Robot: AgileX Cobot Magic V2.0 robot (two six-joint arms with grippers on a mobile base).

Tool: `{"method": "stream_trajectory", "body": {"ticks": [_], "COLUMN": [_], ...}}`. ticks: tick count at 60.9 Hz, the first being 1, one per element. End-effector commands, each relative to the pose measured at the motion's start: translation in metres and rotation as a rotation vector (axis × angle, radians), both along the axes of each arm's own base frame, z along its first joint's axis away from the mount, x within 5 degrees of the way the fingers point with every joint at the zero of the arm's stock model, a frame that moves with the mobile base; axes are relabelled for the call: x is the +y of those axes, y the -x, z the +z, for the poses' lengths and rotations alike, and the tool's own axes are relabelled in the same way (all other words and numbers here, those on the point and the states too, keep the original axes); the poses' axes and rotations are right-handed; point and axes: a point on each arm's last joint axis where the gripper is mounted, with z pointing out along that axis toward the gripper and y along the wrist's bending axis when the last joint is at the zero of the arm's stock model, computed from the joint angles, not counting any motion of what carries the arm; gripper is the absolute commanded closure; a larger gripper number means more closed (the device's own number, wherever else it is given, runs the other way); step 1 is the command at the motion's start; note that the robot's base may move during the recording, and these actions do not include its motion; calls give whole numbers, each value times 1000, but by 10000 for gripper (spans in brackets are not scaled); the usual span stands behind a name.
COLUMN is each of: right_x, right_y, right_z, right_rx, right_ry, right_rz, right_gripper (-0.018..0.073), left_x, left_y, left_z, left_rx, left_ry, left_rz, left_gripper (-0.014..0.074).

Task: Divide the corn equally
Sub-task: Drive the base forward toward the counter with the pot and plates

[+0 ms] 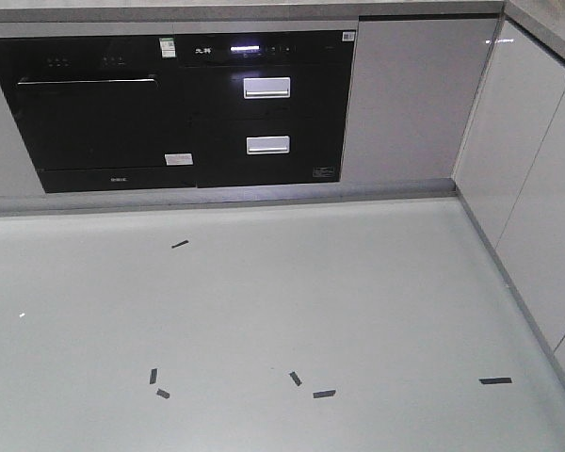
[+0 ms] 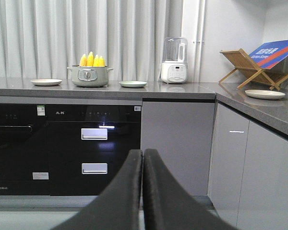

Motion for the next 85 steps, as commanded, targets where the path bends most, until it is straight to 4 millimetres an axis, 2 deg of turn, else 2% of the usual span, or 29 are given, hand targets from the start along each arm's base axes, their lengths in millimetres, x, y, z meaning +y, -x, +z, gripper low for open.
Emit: {"method": "stream_trajectory", "body": {"ticks": [1, 85], "right_x": [0, 0], "right_y": [1, 1], "right_z": [3, 3], "right_rx": [-69, -69], "right_ry": [15, 15], "right_rz": [2, 2], "right_gripper": [569, 569], "left_x": [-1, -1], "left_y": [2, 2], "left_z": [3, 3], "left_rx": [-75, -75], "left_ry": [16, 16], "left_rz": [-16, -16], "left_gripper": [603, 603]}}
